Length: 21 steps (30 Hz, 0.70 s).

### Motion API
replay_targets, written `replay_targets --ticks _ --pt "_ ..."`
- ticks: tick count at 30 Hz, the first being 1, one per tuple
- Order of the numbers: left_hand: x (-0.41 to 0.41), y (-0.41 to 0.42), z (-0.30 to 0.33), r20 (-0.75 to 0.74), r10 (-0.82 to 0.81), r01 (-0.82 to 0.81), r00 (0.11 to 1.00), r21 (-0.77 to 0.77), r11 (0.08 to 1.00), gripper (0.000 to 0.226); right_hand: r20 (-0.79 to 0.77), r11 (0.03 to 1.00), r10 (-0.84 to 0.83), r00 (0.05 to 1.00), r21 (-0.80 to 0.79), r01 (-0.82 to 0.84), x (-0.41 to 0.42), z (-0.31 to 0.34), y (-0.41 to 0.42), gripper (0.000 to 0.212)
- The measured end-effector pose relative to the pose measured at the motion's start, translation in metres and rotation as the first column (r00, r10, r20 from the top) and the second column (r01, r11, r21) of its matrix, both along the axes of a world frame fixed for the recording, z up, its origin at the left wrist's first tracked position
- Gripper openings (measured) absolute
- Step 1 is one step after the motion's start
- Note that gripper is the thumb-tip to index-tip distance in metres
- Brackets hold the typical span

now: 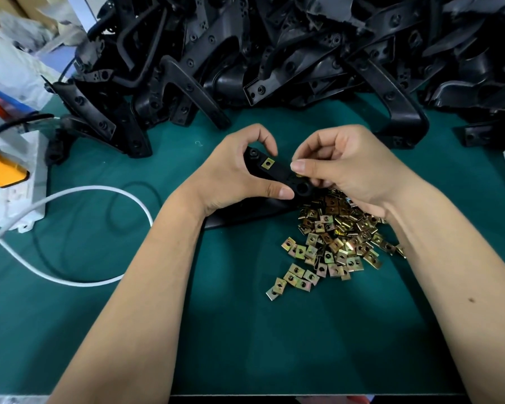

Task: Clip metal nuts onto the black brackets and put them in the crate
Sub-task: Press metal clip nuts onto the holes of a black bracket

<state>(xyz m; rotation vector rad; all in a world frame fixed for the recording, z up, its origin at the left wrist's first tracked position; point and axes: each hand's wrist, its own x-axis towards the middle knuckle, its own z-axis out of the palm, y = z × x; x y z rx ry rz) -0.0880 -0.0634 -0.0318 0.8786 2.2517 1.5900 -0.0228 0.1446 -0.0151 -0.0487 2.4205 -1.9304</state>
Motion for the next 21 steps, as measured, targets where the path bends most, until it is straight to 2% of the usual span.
replay_targets --ticks 7,13,21 --pt "0.0015 0.0018 0.0020 -0.025 0.009 -0.009 1.000 -0.022 1.000 0.065 0.058 0.999 0.040 0.998 -0.031 -0.038 0.0001 0.0017 0.0042 0.007" --pt "0.0011 0.0014 0.0020 -0.014 0.016 -0.017 1.000 -0.029 0.999 0.065 0.064 0.997 0.000 0.998 -0.076 0.005 -0.0013 -0.0004 0.0028 0.007" --pt "0.0017 0.0008 0.0024 -0.006 0.006 -0.006 1.000 -0.034 0.999 0.065 0.045 0.998 0.041 0.998 -0.055 -0.039 -0.0019 -0.0002 0.0036 0.015"
